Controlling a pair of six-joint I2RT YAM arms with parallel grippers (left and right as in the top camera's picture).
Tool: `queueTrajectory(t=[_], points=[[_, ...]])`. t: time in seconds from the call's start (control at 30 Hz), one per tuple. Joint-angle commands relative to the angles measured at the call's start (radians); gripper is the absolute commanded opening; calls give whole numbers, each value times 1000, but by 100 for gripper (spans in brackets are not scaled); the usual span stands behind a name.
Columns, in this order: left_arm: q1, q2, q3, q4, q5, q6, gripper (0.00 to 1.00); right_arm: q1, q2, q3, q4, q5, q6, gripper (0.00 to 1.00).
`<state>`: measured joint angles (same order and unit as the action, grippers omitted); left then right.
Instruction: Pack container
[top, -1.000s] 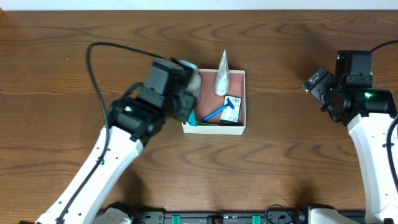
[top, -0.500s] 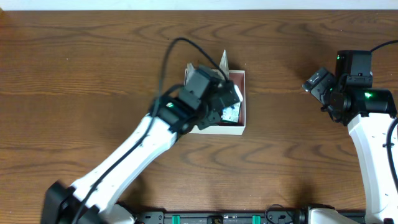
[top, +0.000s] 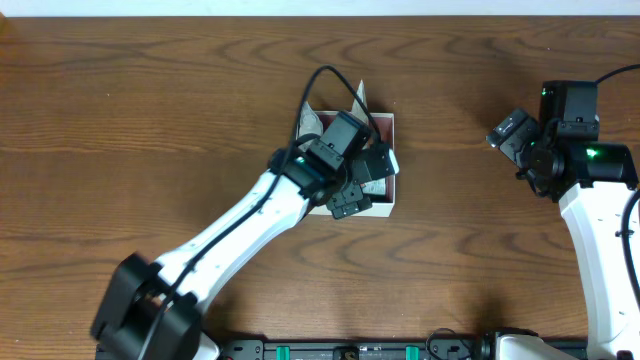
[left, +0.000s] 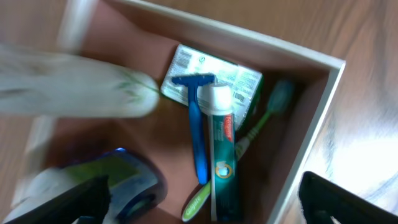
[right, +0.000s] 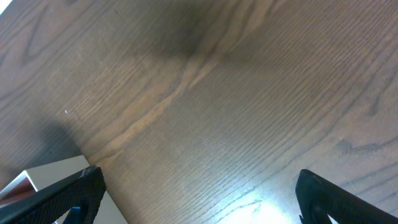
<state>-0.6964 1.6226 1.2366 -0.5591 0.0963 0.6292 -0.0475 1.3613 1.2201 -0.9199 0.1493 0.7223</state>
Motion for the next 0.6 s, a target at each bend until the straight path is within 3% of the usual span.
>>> queueTrajectory(t=[0.0,0.17,0.3,0.57], points=[[2,-132,26,3,-12,-127,98,-5,3,8,-1,4,-13,99],[54,-305,26,-60,-152,-335,98,-5,3,8,-1,4,-13,99],[178,-420,26,-148,-295,-459,98,-5,3,8,-1,4,-13,99],[527,-520,26,-276,-306,-617,98,-5,3,8,-1,4,-13,99]])
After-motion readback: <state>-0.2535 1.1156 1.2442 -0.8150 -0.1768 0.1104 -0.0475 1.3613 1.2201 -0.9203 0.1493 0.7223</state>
